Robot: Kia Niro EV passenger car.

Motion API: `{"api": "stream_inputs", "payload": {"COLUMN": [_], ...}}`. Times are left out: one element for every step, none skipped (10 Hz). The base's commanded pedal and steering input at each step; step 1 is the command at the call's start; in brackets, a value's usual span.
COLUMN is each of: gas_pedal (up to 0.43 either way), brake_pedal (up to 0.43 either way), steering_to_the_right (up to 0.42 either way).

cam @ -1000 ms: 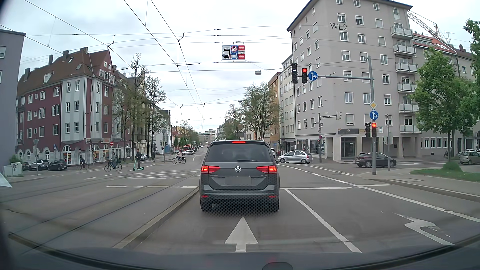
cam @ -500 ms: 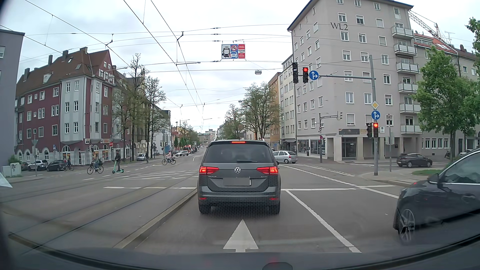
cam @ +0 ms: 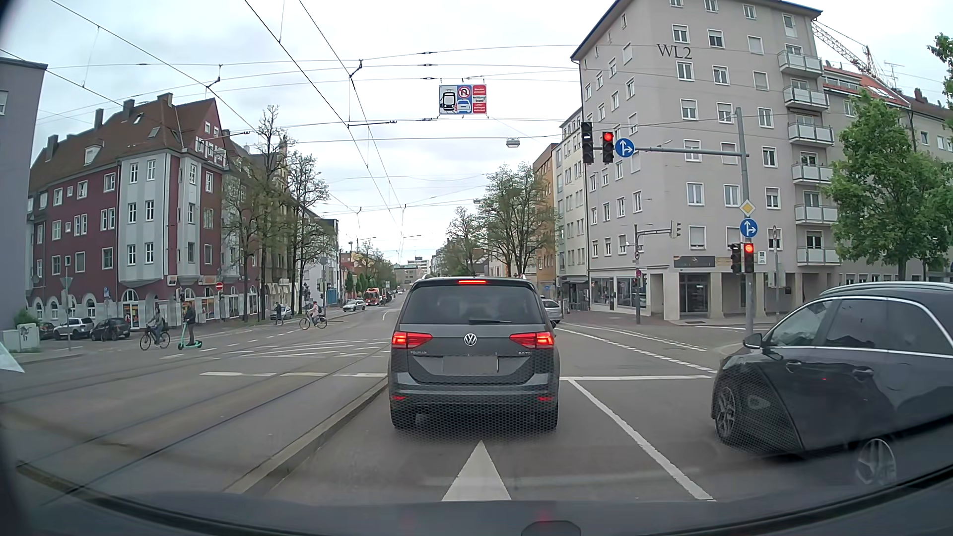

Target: Follow the waypoints while adhering to traffic rules and regulations

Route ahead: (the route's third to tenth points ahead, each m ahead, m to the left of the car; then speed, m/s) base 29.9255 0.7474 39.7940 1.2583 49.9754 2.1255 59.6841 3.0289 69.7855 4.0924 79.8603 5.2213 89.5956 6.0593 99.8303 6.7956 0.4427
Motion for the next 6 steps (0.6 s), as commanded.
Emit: {"api": "stream_inputs", "payload": {"gas_pedal": [0.000,0.000,0.000,0.000,0.000,0.000], "brake_pedal": [0.091,0.098,0.098,0.104,0.110,0.116], "steering_to_the_right": [-0.005,-0.005,-0.005,-0.005,-0.005,-0.005]}}
